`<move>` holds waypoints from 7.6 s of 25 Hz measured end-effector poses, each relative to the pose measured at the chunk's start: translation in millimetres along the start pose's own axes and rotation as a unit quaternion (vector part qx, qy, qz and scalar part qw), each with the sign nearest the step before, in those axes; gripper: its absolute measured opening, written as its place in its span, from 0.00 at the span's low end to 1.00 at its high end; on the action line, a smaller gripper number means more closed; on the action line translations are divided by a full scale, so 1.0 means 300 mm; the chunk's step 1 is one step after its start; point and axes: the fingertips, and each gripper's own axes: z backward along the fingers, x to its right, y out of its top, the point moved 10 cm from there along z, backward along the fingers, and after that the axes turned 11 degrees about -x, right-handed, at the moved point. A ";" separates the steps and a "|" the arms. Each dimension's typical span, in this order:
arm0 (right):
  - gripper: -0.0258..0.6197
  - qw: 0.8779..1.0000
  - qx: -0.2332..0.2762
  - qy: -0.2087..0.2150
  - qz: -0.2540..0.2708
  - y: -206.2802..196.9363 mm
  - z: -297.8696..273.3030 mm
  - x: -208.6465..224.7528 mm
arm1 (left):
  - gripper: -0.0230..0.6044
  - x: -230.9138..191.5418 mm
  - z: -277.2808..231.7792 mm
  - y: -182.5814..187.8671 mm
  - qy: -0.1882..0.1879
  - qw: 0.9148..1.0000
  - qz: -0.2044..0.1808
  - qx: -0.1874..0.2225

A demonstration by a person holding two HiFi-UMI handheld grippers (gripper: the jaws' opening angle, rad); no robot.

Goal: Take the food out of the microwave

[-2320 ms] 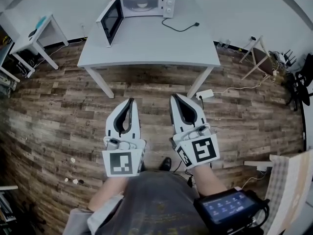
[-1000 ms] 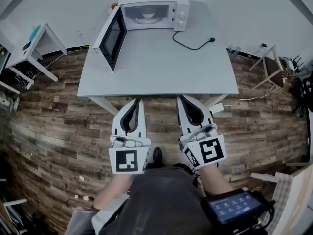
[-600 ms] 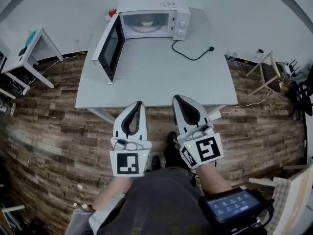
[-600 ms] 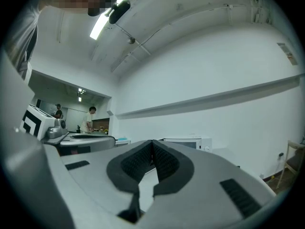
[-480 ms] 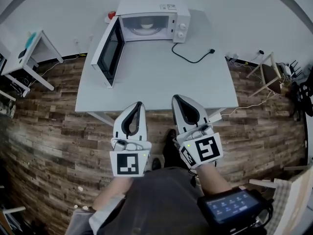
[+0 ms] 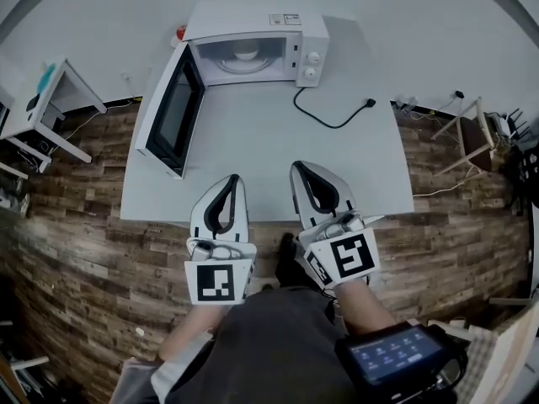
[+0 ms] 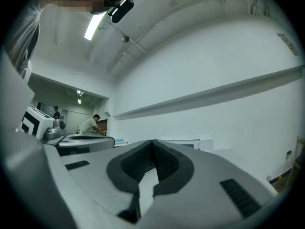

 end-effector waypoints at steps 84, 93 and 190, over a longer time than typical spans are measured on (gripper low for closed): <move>0.77 0.991 -0.132 -0.027 0.004 -0.273 -1.544 0.556 | 0.05 -0.490 -1.017 -0.332 0.015 0.997 0.033 -0.060; 0.77 0.982 -0.179 -0.043 0.027 -0.313 -1.660 0.592 | 0.05 -0.493 -1.020 -0.348 0.017 0.997 0.032 -0.067; 0.84 0.978 -0.192 -0.048 0.071 -0.397 -1.632 0.511 | 0.05 -0.494 -0.993 -0.364 0.031 0.994 0.040 -0.099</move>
